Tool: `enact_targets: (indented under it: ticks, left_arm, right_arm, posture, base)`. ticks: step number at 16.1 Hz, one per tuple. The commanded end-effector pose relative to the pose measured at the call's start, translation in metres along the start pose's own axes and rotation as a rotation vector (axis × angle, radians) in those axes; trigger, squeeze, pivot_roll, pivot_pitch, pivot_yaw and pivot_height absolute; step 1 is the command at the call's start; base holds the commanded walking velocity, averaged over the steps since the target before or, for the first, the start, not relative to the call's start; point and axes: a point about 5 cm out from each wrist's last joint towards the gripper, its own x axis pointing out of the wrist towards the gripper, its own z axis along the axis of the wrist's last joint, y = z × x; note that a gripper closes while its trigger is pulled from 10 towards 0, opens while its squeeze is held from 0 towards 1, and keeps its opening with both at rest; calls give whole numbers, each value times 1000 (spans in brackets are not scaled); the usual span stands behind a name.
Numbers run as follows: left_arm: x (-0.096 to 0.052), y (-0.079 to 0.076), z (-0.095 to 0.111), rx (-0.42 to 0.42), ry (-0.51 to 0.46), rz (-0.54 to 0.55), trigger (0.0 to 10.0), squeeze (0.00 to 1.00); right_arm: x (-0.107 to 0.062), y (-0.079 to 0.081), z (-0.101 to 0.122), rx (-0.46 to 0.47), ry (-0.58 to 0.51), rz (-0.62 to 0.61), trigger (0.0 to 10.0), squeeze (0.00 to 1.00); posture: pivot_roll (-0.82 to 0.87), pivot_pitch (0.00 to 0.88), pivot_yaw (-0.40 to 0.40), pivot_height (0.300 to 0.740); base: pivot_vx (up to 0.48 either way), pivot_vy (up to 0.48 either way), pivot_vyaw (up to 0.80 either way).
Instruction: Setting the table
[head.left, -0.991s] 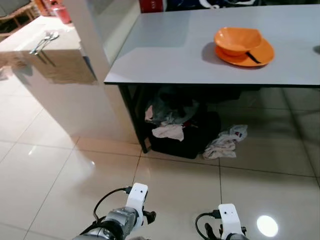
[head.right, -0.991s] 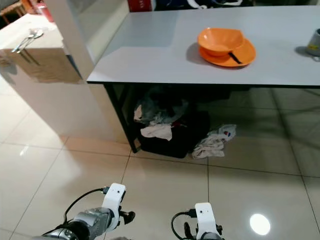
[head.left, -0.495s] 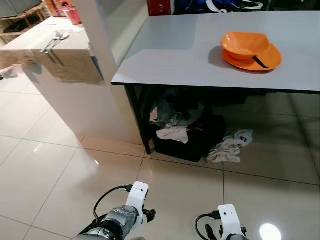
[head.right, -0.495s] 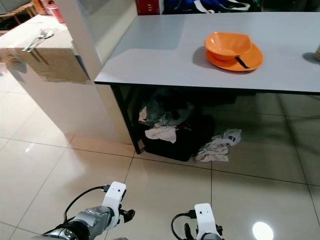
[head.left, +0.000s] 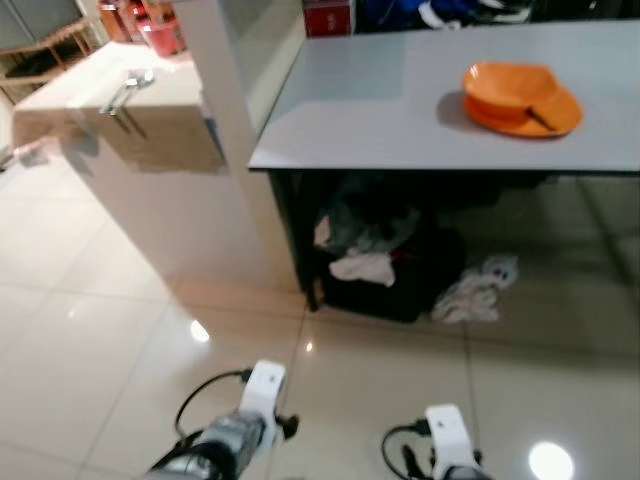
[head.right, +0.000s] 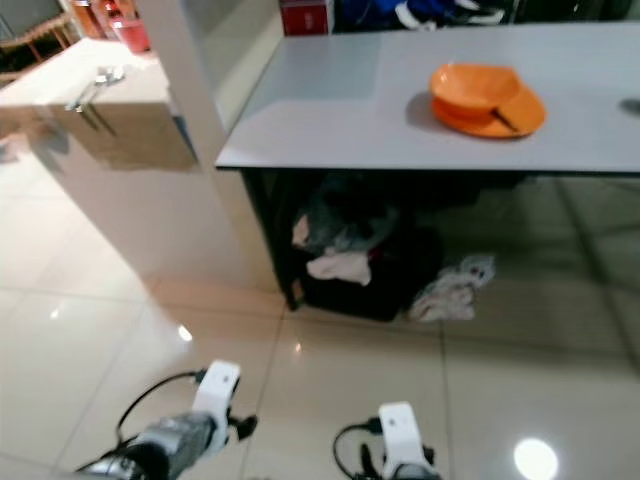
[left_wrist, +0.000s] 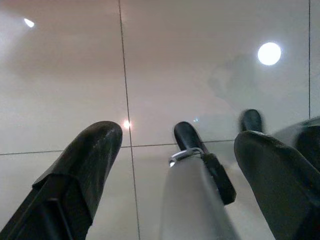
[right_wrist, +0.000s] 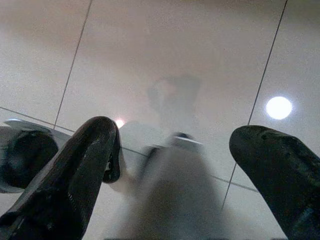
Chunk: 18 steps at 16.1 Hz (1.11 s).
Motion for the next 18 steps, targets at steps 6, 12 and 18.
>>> enact_targets:
  ticks: [6, 12, 18]
  left_arm:
    - [0, 2, -3, -15, 4, 6, 10000, 0]
    - [0, 3, -3, -18, 0, 11, 10000, 0]
    - [0, 2, -2, -23, -5, 11, 10000, 0]
  right_arm:
    - [-1, 3, -5, -1, 22, 9, 10000, 0]
    - [-1, 4, -5, -4, 22, 12, 10000, 0]
    - [-1, 4, -5, -10, 23, 19, 10000, 0]
  posture:
    - [-92, 0, 156, 740]
    - [-88, 0, 157, 740]
    - [-68, 0, 148, 740]
  base:
    - [0, 480, 0]
    - [0, 480, 0]
    - [0, 480, 0]
